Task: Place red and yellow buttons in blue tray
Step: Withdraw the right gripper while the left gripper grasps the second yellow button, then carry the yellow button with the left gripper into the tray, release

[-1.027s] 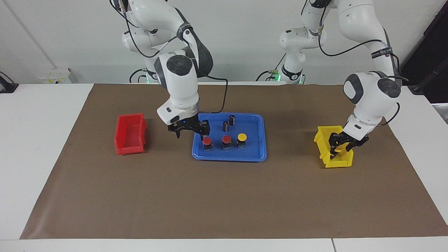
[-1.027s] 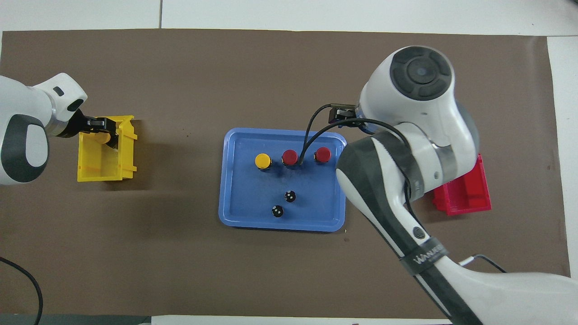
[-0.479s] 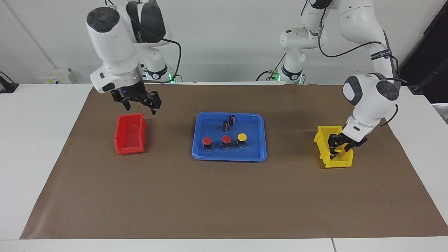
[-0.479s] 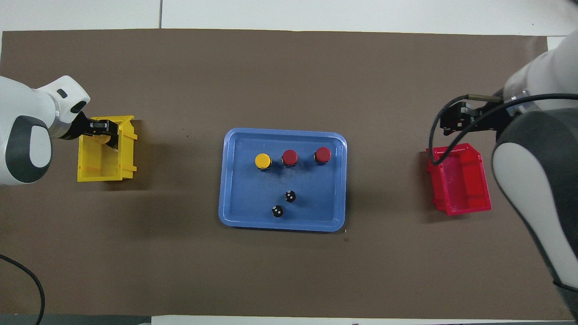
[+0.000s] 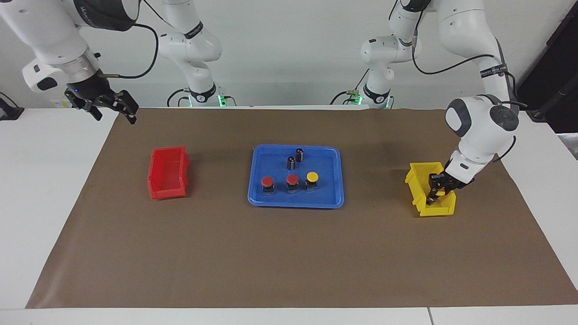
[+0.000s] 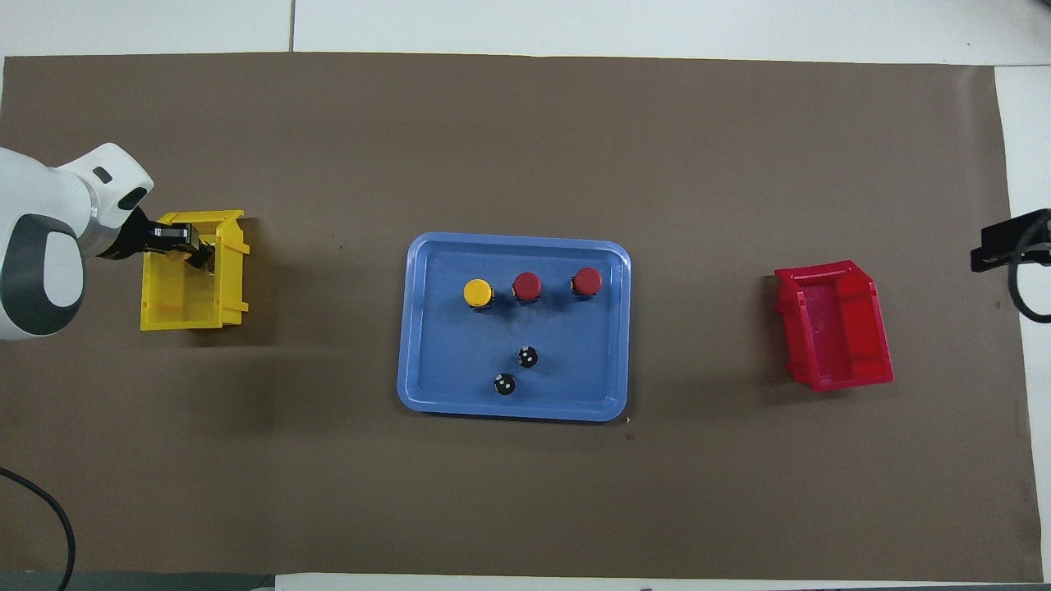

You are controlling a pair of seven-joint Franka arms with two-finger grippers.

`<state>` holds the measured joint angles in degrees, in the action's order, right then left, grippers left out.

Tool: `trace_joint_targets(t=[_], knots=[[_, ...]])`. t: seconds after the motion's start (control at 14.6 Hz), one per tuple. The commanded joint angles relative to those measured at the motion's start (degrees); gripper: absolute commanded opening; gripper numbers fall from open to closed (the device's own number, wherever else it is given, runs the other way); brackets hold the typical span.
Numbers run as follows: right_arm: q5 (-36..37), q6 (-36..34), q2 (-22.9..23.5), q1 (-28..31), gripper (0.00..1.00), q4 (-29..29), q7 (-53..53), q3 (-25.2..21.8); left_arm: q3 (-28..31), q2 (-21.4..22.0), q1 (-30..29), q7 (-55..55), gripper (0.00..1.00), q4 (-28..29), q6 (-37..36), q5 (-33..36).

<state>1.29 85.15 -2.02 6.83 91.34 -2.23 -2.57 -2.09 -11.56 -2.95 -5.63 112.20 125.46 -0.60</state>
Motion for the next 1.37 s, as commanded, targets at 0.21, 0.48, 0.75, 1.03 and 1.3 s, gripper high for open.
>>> trace_joint_targets(t=[0.21, 0.48, 0.75, 1.03, 1.3], knots=[[-0.2, -2.8, -0.2, 1.5, 1.0, -0.7, -2.3, 1.8, -0.5, -0.4, 8.4, 12.8, 0.02, -18.3, -25.7, 0.5], [-0.3, -3.6, -0.4, 1.5, 1.0, -0.6, -2.9, 1.7, -0.8, 2.7, 24.0, 36.8, 0.02, -7.4, -13.1, -0.2], [-0.5, -3.7, -0.7, 1.4, 1.0, -0.1, -2.3, 1.8, -0.9, 1.9, 29.0, 39.2, 0.02, -1.6, -5.4, -2.8], [-0.5, -3.9, -0.7, 0.8, 1.0, -0.1, -2.4, 1.8, -0.9, 0.4, 32.4, 42.8, 0.02, -1.5, -1.7, -3.3], [-0.6, -3.9, -0.8, 0.8, 1.0, -0.1, -2.4, 1.9, -0.8, -0.6, 33.4, 43.9, 0.02, -0.9, 0.3, -3.3]])
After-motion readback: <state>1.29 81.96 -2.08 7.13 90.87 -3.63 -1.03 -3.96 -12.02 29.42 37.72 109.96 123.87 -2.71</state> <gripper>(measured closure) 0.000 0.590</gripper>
